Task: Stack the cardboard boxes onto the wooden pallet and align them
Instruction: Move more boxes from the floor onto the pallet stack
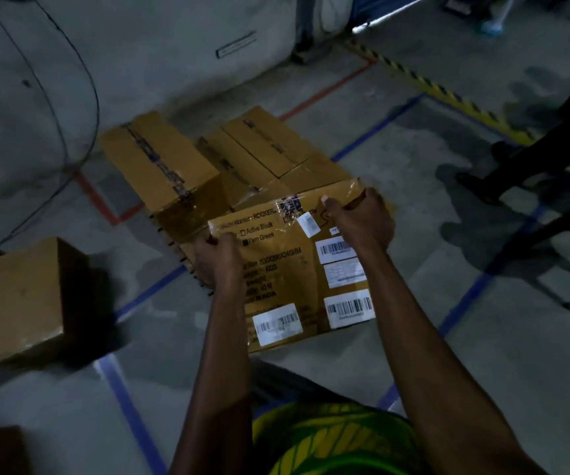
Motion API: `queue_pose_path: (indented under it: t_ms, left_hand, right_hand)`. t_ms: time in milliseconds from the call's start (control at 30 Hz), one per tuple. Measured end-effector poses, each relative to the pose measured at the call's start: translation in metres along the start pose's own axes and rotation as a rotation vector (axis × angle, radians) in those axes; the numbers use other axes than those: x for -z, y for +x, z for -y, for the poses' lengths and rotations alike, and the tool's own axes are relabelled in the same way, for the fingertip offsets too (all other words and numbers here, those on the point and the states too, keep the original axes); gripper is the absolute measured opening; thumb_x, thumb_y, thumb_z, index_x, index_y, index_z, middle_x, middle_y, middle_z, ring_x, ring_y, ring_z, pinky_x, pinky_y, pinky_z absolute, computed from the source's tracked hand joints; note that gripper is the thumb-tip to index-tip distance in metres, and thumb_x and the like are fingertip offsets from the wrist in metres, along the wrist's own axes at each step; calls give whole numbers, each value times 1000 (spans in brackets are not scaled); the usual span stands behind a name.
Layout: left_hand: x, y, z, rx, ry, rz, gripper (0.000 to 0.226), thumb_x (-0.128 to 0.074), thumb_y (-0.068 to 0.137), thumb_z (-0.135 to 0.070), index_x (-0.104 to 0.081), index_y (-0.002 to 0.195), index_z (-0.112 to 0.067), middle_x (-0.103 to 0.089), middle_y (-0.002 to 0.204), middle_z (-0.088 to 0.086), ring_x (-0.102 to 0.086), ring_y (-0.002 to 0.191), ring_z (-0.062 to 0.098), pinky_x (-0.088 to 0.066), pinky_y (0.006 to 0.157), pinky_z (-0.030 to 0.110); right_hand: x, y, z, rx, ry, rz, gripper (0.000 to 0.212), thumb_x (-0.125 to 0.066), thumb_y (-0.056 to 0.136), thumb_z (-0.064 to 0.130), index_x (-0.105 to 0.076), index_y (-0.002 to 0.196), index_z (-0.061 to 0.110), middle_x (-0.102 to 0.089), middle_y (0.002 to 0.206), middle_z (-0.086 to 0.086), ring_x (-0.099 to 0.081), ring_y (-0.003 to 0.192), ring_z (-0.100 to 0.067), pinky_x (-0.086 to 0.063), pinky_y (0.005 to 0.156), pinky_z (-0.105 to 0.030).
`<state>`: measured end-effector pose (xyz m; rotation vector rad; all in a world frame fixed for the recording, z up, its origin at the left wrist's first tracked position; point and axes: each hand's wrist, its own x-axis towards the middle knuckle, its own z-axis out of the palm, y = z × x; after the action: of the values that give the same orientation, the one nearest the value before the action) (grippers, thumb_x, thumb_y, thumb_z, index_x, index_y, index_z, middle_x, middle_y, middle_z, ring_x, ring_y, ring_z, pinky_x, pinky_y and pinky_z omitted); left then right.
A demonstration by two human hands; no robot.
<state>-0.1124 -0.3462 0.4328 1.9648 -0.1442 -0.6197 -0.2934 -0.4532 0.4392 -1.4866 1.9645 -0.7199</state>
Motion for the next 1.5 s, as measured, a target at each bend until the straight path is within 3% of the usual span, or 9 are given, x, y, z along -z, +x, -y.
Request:
queue_pose_path:
  t_ms: [267, 467, 733, 933, 1033, 1167, 1267, 1367, 1500]
  left_hand:
    - [-116, 27, -21, 14, 41, -65, 25, -67, 92, -34, -70, 113, -20, -63, 93, -9, -61, 92, 13, -53, 94, 39]
    - [-185, 73, -57, 106, 73, -164, 30, -66, 91, -49, -61, 73, -26, -68, 90, 1, -63, 89, 19, -41, 79, 30]
    - [-240, 79, -74, 231, 76, -396, 47, -60, 98, -45, -58, 126, -7, -58, 100, 4, -55, 96, 19, -37, 82, 31]
    - [-278, 93, -84, 442, 137, -291, 63, -45, 99, -61, -62, 119, -4, -61, 97, 9, -57, 97, 30, -38, 79, 37]
    - [-295, 99, -104, 452, 164, -371, 62, -43, 100, -59, -62, 118, -3, -61, 109, 17, -55, 99, 32, -36, 82, 38]
    - [-318, 115, -146, 408, 168, -450, 61, -43, 100, -59, -62, 117, -4, -58, 106, 15, -54, 97, 31, -33, 79, 36]
    - [-330, 140, -184, 316, 79, -496, 60, -49, 97, -60, -63, 117, -5, -60, 105, 13, -54, 92, 27, -38, 78, 34]
    - [-335, 175, -202, 191, -118, -517, 56, -56, 89, -62, -67, 111, -11, -68, 110, 10, -63, 100, 27, -51, 89, 39]
    - [-347, 233, -186, 127, -449, -385, 17, -61, 90, -35, -66, 79, -24, -72, 95, 6, -66, 93, 24, -52, 90, 45]
  right_hand:
    - [-7, 133, -12, -27, -40, 27, 86, -69, 75, 67, -50, 137, 10, -58, 136, -10, -58, 122, -39, -48, 98, -48]
    - [-31, 223, -1, -70, -50, 61, 88, -65, 73, 75, -54, 131, 11, -62, 129, -10, -61, 116, -35, -50, 97, -48]
    - [-62, 292, 6, -7, -117, 177, 85, -62, 76, 77, -54, 129, 12, -62, 127, -10, -61, 115, -35, -49, 96, -45]
    - [-85, 343, 28, -14, -189, 351, 85, -45, 86, 80, -49, 132, 9, -63, 126, -15, -61, 113, -36, -43, 85, -40]
    - [-92, 360, 45, 56, -226, 395, 83, -44, 89, 77, -51, 133, 7, -64, 127, -16, -61, 114, -36, -42, 86, -40]
    - [-90, 398, 76, 165, -189, 351, 74, -46, 91, 73, -54, 127, 8, -65, 123, -14, -62, 112, -35, -41, 83, -38]
    - [-90, 431, 115, 235, -58, 263, 70, -48, 88, 77, -57, 118, 14, -68, 111, -5, -63, 101, -26, -41, 84, -36]
    - [-102, 454, 147, 289, 101, 167, 66, -51, 85, 78, -57, 113, 19, -62, 97, 7, -54, 84, -12, -37, 75, -26]
    - [-154, 483, 149, 301, 397, 271, 56, -61, 86, 64, -54, 121, 21, -64, 103, 12, -61, 88, -7, -42, 74, -18]
